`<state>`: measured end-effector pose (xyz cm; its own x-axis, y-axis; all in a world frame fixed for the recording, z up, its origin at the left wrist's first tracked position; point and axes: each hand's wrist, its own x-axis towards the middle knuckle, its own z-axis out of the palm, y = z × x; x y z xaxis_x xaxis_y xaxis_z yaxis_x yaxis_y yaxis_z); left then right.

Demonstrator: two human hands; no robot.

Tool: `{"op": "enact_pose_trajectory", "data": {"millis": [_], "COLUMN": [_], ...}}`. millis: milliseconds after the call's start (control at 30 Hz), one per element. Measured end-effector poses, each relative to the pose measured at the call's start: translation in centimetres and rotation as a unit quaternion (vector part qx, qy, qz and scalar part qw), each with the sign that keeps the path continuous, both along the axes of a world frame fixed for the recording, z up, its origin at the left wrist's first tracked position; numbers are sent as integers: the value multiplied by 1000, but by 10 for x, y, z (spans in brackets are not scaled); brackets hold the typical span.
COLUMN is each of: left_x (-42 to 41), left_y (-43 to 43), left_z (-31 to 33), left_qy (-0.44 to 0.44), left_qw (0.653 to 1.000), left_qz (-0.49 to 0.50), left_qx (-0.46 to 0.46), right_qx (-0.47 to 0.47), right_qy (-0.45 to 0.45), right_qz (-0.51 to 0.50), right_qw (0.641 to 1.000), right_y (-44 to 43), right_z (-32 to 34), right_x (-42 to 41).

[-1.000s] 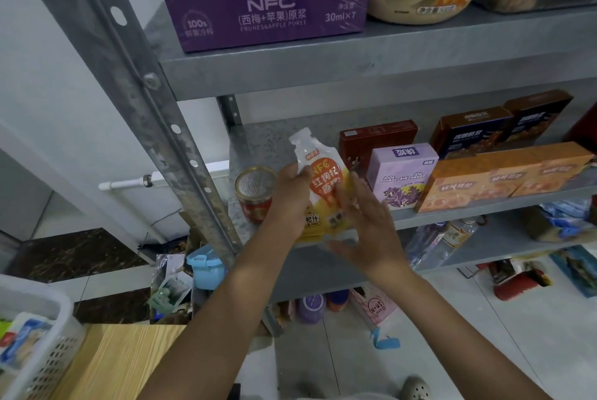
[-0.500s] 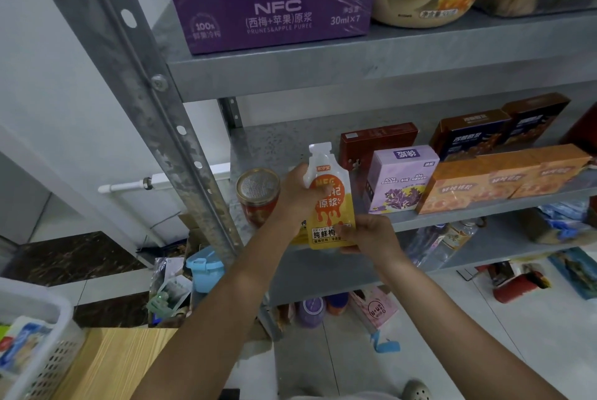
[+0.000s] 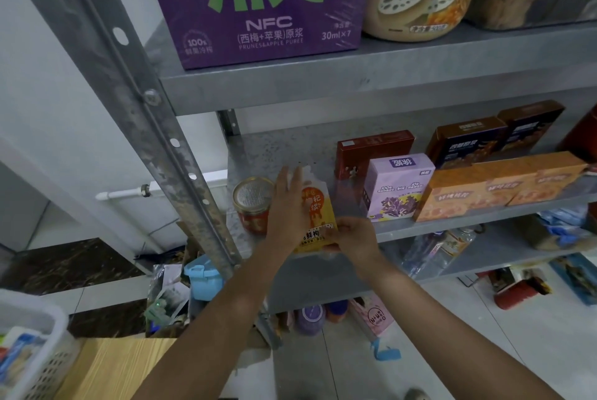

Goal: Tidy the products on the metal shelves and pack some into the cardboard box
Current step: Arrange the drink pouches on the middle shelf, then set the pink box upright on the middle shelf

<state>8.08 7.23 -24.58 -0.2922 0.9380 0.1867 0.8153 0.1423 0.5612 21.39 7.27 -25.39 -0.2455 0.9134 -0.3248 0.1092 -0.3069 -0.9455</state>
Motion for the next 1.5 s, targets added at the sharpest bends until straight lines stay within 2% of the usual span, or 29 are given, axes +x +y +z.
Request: {"op": "enact_pose_trajectory", "data": {"millis": [67, 133, 167, 233, 267, 333, 400, 467, 533, 667, 733, 900, 967, 1100, 1167, 1267, 1333, 1433, 1500], "left_x": [-2, -1, -1, -5, -8, -12, -12, -12, -12, -6, -1, 2, 3, 5, 5, 4, 2, -2, 2], "left_y": [-3, -9, -11, -12, -12, -11, -9, -10, -10, -3, -1, 3, 6, 9, 10, 13, 15, 20, 19], "left_z": [-16, -27, -31, -43, -49, -60, -62, -59, -55, -56, -61, -76, -77, -76, -78, -79, -72, -56, -37], "left_qy": [74, 101, 86, 92, 129, 178, 170, 172, 164, 97, 103, 194, 210, 209, 211, 211, 194, 143, 101], "left_qw": [992, 977, 979, 984, 979, 970, 974, 975, 976, 987, 990, 976, 974, 975, 975, 974, 976, 982, 991], "left_qz": [-78, -136, -136, -126, -128, -131, -114, -112, -121, -109, -85, -70, -58, -49, -50, -58, -71, -72, -75], "left_qx": [-63, -130, -126, -90, -89, -106, -101, -84, -73, -61, -49, -68, -67, -56, -53, -67, -73, -100, -51], "right_qx": [5, 40, 80, 205, 287, 449, 562, 597, 595, 514, 481, 479, 474, 520, 536, 522, 495, 453, 435], "right_qy": [-37, -133, -220, -394, -420, -352, -276, -270, -306, -433, -467, -481, -486, -486, -477, -451, -423, -319, -246], "right_qz": [2, 42, 79, 107, 78, -10, -89, -127, -123, 12, 56, 76, 100, 137, 132, 121, 127, 148, 144], "right_qw": [999, 989, 969, 889, 857, 821, 775, 745, 733, 740, 740, 731, 727, 689, 684, 713, 748, 819, 854], "right_y": [6, 11, 13, 13, 12, 9, 14, 30, 56, 91, 96, 98, 99, 101, 103, 109, 111, 108, 103], "right_z": [-3, -7, -8, -7, -3, 10, 26, 42, 49, 40, 34, 36, 36, 33, 33, 41, 49, 59, 72], "right_x": [-9, -14, -13, -4, 3, 19, 37, 56, 75, 93, 91, 90, 92, 98, 100, 102, 102, 100, 99]}}
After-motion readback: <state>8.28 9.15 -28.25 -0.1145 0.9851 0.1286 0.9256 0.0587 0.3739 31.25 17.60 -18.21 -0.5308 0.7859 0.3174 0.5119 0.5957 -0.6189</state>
